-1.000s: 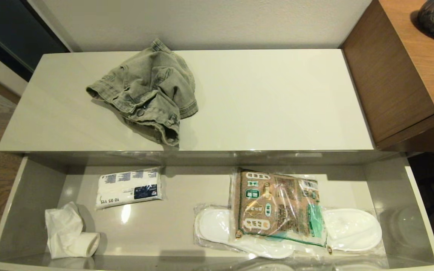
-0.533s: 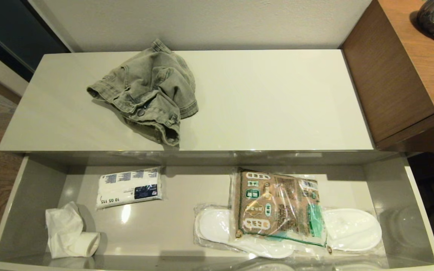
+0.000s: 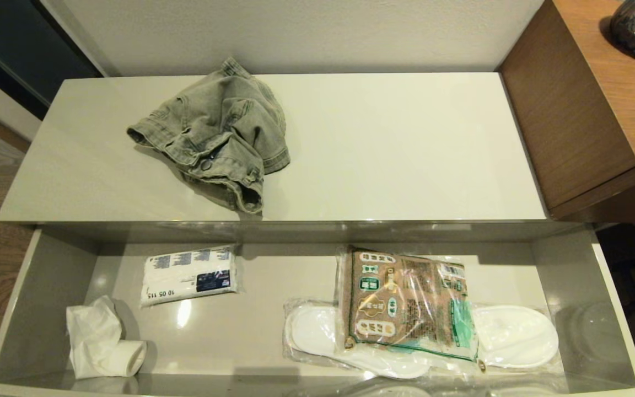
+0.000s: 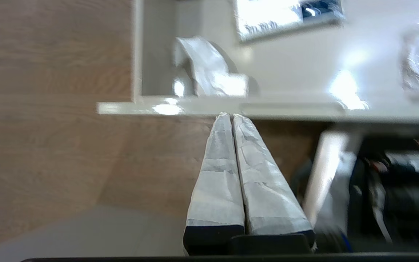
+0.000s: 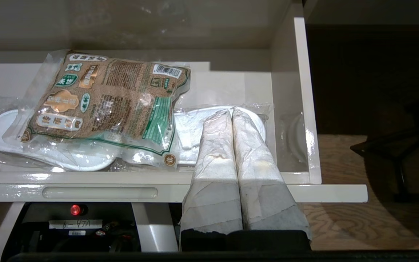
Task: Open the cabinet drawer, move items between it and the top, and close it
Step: Close the drawer
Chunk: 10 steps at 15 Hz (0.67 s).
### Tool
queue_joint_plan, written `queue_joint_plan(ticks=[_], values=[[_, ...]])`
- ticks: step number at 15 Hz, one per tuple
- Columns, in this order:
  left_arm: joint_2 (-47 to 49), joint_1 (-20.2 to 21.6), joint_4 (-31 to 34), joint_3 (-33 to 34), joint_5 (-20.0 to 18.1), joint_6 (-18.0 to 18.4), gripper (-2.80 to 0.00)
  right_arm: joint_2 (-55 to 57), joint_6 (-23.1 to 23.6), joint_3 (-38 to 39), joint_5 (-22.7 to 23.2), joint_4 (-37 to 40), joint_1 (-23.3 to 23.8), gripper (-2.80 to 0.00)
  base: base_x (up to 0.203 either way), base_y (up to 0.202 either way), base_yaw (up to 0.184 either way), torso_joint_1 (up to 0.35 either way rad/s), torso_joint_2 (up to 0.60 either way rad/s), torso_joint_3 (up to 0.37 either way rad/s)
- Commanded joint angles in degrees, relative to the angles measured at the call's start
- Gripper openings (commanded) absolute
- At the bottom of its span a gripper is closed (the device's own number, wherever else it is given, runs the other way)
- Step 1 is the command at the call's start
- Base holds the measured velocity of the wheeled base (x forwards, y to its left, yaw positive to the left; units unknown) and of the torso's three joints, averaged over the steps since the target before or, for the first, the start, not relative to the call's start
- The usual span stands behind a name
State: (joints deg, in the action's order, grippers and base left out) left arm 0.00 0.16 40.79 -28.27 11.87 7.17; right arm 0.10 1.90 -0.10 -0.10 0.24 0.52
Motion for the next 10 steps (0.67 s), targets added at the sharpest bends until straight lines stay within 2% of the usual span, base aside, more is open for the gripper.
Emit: queue_joint_plan(ticks=[1,3,4,5,6,7,9,10], values=[[0.1,0.0,-9.9,6.7,0.5,0.0,-2.80,0.1,0.0,0.0,0.0,0.0,0.0,-2.80,0.000,0.000,0.000,0.000,0.00,0.000],[0.1,0.0,-25.5,16.9,0.4,0.1,-2.80,0.1,0.0,0.0,0.0,0.0,0.0,-2.80,0.000,0.000,0.000,0.000,0.00,0.000],[0.1,0.0,-37.0,22.8,-0.8,0.2,-2.80,0.1,0.0,0.0,0.0,0.0,0.0,-2.80,0.000,0.000,0.000,0.000,0.00,0.000],[0.1,0.0,-46.3,26.1,-3.2,0.2,-2.80,0.1,0.0,0.0,0.0,0.0,0.0,-2.80,0.000,0.000,0.000,0.000,0.00,0.000],[0.1,0.0,-50.8,27.3,-5.9,0.1,-2.80,0.1,0.0,0.0,0.0,0.0,0.0,-2.80,0.000,0.000,0.000,0.000,0.00,0.000],[0.1,0.0,-50.7,27.9,-8.6,0.0,-2.80,0.1,0.0,0.0,0.0,0.0,0.0,-2.80,0.000,0.000,0.000,0.000,0.00,0.000],[0.1,0.0,-39.8,28.1,-11.1,-1.7,-2.80,0.1,0.0,0.0,0.0,0.0,0.0,-2.80,0.000,0.000,0.000,0.000,0.00,0.000],[0.1,0.0,-38.6,28.2,-11.5,-2.9,-2.80,0.1,0.0,0.0,0.0,0.0,0.0,-2.80,0.000,0.000,0.000,0.000,0.00,0.000]])
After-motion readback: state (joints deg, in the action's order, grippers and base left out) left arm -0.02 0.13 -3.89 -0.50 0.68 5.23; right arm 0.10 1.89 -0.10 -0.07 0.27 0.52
